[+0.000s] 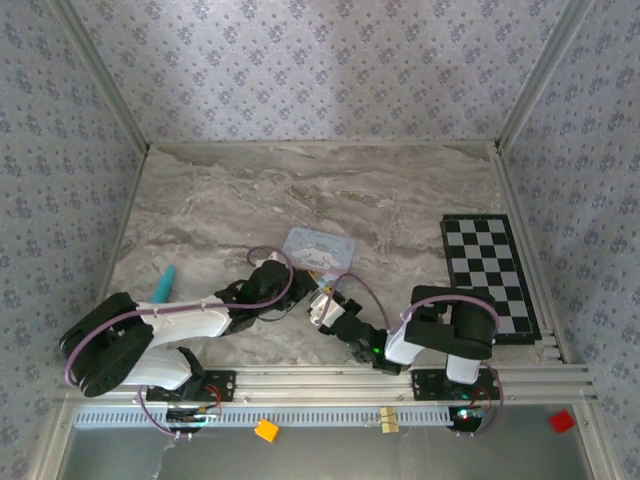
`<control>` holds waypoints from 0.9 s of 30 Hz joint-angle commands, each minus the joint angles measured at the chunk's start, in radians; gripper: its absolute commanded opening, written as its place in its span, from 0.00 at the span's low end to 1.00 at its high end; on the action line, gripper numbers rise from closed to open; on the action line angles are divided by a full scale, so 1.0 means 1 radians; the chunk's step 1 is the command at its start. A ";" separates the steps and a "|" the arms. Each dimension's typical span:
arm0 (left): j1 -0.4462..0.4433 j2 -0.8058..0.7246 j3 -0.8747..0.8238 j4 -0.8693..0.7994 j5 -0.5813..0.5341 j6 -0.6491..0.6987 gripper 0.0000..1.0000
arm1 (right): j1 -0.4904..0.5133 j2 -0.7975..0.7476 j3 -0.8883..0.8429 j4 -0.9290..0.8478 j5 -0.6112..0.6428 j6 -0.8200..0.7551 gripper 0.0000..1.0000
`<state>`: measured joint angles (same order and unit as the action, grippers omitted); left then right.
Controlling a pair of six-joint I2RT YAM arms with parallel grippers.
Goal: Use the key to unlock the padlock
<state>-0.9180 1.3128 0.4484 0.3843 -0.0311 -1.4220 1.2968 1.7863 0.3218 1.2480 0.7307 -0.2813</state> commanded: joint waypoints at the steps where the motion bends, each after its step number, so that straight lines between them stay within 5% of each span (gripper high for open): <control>1: 0.001 -0.040 0.003 0.029 -0.001 0.008 0.00 | 0.005 0.009 0.001 0.060 0.040 0.004 0.19; 16: -0.001 -0.012 0.013 0.038 0.011 0.011 0.00 | -0.001 -0.070 0.011 -0.028 -0.003 0.071 0.13; 27: -0.010 0.023 0.019 0.056 0.016 0.011 0.00 | -0.029 -0.173 0.044 -0.220 -0.137 0.292 0.05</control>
<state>-0.9184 1.3216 0.4480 0.4103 -0.0231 -1.4220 1.2789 1.6581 0.3321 1.0409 0.6514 -0.1005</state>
